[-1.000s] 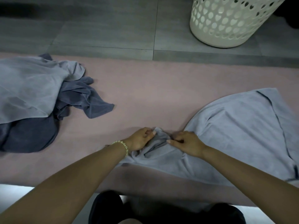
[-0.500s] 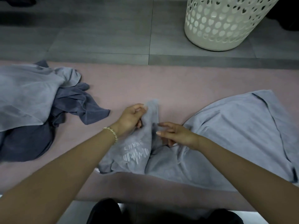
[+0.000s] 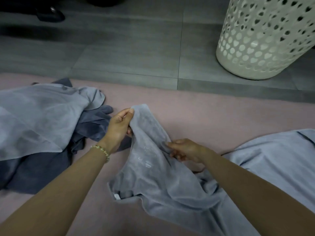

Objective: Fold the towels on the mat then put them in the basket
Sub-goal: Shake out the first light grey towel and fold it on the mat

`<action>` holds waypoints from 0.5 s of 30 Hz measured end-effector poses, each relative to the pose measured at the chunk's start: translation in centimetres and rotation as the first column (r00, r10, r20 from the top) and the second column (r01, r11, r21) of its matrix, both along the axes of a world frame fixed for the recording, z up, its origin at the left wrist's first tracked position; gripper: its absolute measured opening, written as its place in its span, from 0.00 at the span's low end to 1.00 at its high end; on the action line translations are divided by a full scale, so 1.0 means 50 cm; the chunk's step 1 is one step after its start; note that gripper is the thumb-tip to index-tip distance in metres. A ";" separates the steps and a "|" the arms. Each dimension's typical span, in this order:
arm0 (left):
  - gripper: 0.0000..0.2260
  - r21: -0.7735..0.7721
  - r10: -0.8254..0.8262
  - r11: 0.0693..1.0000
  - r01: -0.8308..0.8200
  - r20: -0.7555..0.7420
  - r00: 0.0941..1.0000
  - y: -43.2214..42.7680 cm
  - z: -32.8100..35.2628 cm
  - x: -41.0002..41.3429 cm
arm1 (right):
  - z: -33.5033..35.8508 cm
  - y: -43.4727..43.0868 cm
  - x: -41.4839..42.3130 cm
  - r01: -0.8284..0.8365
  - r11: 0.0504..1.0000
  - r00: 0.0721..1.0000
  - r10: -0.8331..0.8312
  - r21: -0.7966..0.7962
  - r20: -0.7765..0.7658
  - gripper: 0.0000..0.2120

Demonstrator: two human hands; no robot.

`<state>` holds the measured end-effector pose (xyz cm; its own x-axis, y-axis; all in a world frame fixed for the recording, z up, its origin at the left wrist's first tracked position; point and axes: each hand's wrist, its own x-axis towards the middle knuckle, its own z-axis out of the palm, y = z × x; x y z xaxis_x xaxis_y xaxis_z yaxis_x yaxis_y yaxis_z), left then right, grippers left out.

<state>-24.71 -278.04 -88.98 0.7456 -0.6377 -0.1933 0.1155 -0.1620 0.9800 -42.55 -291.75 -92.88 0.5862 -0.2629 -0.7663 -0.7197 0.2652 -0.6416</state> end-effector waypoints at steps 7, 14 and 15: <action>0.08 0.006 0.276 0.961 -0.276 -0.035 0.960 0.013 -0.059 0.128 | 0.044 -0.127 0.177 0.223 0.934 0.956 -0.154 -0.279 0.250 0.09; 0.11 -0.020 0.299 0.954 -0.299 0.089 0.950 -0.002 -0.080 0.224 | 0.017 -0.192 0.360 0.159 0.863 0.969 -0.043 -0.479 0.244 0.05; 0.13 0.019 0.285 0.957 -0.288 0.097 0.954 0.000 -0.087 0.233 | 0.003 -0.185 0.367 0.160 0.866 0.969 -0.047 -0.473 0.241 0.02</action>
<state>-13.08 -278.04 -93.33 0.9118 -0.3890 -0.1315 0.0705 -0.1670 0.9834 -24.19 -301.00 -92.72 0.6690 -0.6366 -0.3836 -0.5359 -0.0555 -0.8425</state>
